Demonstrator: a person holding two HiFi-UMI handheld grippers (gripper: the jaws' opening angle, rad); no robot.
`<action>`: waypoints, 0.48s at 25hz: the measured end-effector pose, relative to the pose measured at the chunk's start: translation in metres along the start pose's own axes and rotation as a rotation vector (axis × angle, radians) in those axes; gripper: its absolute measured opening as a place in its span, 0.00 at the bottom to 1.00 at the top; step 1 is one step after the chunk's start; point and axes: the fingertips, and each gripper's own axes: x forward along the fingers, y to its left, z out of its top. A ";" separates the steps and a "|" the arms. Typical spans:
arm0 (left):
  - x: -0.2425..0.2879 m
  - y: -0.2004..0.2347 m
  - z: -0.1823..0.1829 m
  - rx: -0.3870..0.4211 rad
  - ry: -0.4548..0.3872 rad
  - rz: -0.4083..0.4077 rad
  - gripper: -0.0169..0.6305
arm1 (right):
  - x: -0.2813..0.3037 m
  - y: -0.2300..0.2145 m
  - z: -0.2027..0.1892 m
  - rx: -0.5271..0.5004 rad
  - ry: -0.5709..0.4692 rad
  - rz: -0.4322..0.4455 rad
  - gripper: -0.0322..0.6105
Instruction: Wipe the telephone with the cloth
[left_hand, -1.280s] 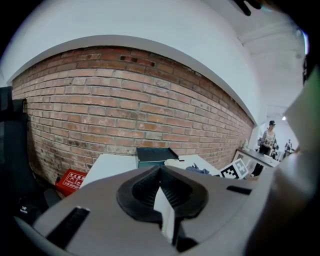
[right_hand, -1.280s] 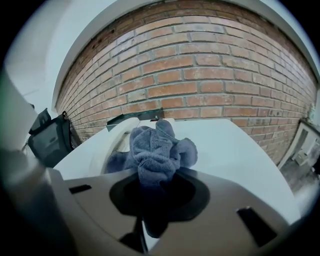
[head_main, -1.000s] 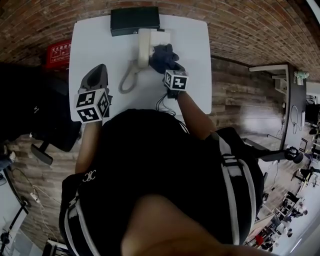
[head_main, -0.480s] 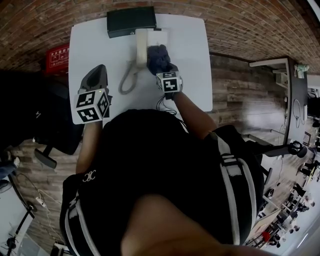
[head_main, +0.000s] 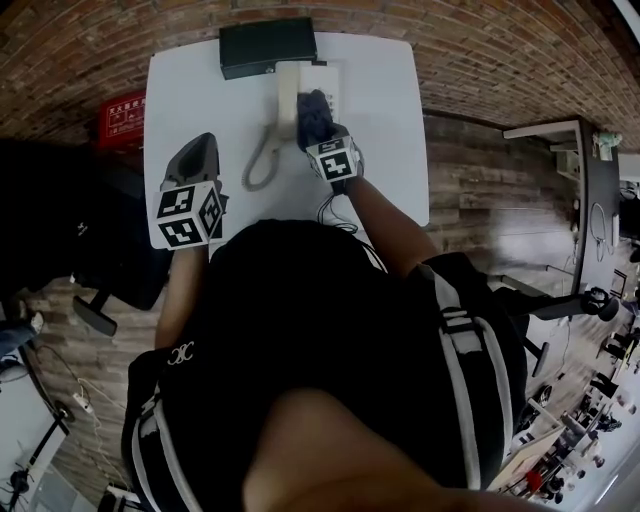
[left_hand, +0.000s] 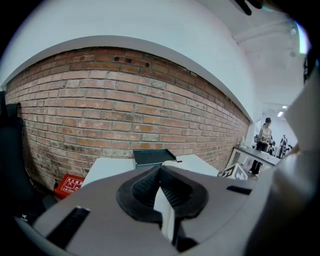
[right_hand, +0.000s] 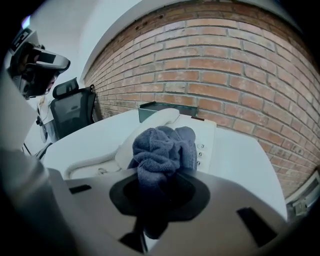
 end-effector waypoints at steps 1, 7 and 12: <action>-0.001 0.001 0.000 0.001 0.000 0.003 0.02 | 0.002 -0.005 0.004 -0.001 -0.002 -0.005 0.13; -0.010 0.005 -0.001 -0.010 -0.009 0.031 0.02 | 0.017 -0.040 0.040 0.070 -0.005 -0.075 0.13; -0.018 0.009 -0.004 -0.022 -0.016 0.054 0.02 | 0.026 -0.050 0.056 0.065 0.026 -0.077 0.13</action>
